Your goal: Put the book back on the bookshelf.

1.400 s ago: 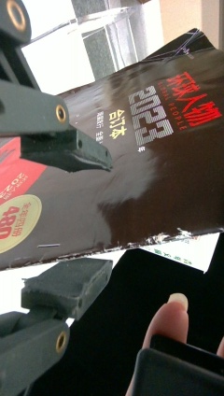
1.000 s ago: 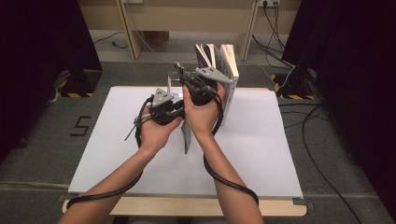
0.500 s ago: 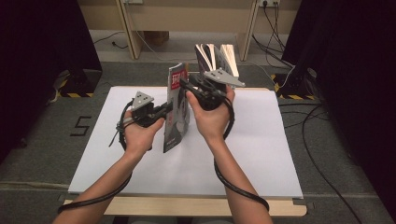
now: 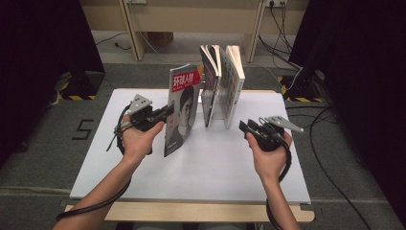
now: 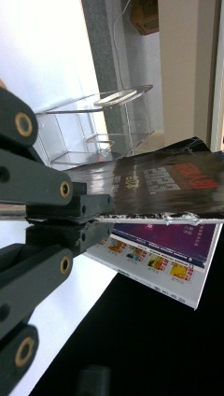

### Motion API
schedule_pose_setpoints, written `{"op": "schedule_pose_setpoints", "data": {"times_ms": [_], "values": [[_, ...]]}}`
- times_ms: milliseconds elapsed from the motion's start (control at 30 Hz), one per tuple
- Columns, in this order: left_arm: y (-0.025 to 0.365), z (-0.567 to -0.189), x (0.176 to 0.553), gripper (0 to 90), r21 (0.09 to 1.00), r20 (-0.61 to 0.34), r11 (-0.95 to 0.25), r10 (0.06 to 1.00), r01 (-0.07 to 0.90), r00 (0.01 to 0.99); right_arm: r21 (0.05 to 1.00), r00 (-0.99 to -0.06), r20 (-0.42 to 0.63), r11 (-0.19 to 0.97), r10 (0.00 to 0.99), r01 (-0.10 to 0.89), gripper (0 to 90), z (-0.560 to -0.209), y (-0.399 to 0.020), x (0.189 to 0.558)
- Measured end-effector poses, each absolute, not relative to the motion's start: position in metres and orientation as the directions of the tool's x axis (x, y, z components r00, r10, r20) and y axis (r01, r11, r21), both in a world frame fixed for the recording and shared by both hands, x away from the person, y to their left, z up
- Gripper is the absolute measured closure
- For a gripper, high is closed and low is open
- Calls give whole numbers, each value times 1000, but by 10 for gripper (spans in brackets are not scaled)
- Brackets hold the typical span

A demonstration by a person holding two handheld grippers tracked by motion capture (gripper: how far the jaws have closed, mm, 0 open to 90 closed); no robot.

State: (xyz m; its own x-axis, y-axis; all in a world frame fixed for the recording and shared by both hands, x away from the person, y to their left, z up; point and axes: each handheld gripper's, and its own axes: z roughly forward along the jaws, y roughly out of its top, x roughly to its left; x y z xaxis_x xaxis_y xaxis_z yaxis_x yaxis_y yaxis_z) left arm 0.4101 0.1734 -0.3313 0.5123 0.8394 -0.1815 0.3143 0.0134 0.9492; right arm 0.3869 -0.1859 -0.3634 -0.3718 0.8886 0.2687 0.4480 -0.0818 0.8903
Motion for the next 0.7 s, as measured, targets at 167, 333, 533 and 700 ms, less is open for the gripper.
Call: {"op": "schedule_pose_setpoints", "data": {"times_ms": [167,333,533,700], "values": [[175,-331,411,872,949,-189,19,834,315,519,840,-277,303,-119,912,529,618,-410,-219,369],[177,-330,413,872,949,-192,22,830,314,524,810,-238,331,-145,913,569,618,-438,-232,358],[181,-326,415,873,950,-204,40,829,309,521,797,-227,326,-138,918,588,619,-456,-231,352],[182,-325,415,874,952,-205,42,826,305,526,797,-241,321,-124,916,591,619,-460,-227,352]]}}
